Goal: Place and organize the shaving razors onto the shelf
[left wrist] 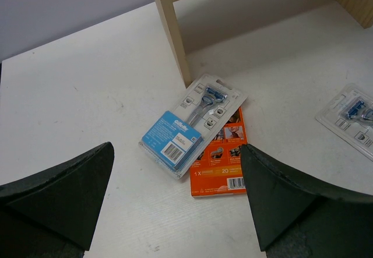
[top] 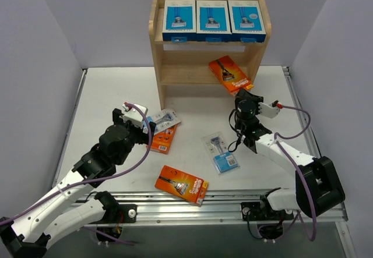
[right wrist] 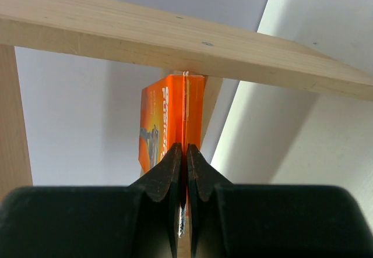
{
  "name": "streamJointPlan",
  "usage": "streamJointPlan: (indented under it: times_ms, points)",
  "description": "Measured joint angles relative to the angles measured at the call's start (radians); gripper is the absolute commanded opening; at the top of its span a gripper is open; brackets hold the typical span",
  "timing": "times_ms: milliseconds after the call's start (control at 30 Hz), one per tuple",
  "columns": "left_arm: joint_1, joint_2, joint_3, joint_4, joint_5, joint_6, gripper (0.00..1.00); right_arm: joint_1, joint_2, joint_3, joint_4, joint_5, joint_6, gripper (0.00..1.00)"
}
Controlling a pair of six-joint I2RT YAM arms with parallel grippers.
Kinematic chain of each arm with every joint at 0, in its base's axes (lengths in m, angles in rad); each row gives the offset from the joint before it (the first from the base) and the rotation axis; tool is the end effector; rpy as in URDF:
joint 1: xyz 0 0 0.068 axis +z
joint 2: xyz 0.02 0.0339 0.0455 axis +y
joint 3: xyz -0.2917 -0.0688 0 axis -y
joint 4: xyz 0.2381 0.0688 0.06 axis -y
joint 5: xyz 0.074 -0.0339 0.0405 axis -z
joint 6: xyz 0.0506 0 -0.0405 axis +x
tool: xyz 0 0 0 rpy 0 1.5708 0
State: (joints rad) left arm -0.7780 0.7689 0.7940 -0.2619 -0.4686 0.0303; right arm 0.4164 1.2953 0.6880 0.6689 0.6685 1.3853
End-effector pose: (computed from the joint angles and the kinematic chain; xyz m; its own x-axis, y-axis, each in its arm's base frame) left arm 0.1319 -0.0979 0.3543 -0.1575 0.1932 -0.9684 0.3184 0.9382 0.1354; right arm 0.2723 0.0862 0.3146 0.2545 0.9559 -0.1466 -0.0095 0.1540 0.9880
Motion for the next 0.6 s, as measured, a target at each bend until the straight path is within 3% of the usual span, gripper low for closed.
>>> streamJointPlan:
  times_ms: [200, 400, 467, 600]
  points:
    - [-0.001, 0.000, -0.002, 0.004, 0.000, 0.000, 0.99, 0.024, 0.071, 0.021, 0.077, 0.034, 0.024, 0.00]
    - [-0.004, 0.000, -0.002, 0.004, -0.003, 0.000, 0.98, 0.025, 0.138, 0.075, 0.116, -0.002, 0.005, 0.10]
    - [-0.005, 0.000, -0.002, 0.004, -0.005, 0.000, 0.98, 0.026, 0.154, 0.077, 0.135, -0.021, -0.002, 0.20]
    - [-0.005, 0.000, -0.002, 0.004, -0.008, 0.003, 0.98, 0.026, 0.175, 0.094, 0.146, -0.069, -0.032, 0.30]
